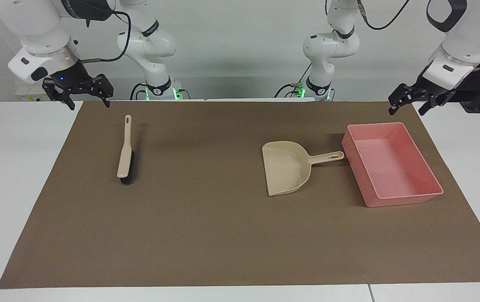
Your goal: Clean e-waste and dump in bin
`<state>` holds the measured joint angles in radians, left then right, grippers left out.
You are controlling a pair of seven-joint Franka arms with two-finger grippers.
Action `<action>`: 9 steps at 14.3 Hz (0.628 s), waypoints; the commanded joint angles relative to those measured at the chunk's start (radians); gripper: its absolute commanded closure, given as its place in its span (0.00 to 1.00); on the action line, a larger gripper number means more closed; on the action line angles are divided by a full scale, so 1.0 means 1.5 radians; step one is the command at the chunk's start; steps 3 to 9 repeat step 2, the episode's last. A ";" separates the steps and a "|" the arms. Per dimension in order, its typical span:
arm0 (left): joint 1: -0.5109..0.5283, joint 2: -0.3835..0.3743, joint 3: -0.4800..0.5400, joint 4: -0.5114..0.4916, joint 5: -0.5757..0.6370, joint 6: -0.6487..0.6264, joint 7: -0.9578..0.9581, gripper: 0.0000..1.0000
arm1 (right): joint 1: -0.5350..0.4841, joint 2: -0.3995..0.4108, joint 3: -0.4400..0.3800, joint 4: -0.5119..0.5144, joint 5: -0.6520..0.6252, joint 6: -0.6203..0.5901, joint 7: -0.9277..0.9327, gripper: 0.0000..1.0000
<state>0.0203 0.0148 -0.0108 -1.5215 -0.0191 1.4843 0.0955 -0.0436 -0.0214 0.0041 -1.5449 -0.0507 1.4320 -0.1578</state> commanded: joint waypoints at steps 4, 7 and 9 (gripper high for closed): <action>-0.002 -0.014 -0.002 -0.022 0.010 0.012 -0.009 0.02 | -0.006 -0.015 0.003 -0.020 -0.001 0.015 0.008 0.00; -0.002 -0.014 -0.002 -0.022 0.010 0.012 -0.009 0.02 | -0.006 -0.015 0.003 -0.020 -0.001 0.015 0.008 0.00; -0.002 -0.014 -0.002 -0.022 0.010 0.012 -0.009 0.02 | -0.006 -0.015 0.003 -0.020 -0.001 0.015 0.008 0.00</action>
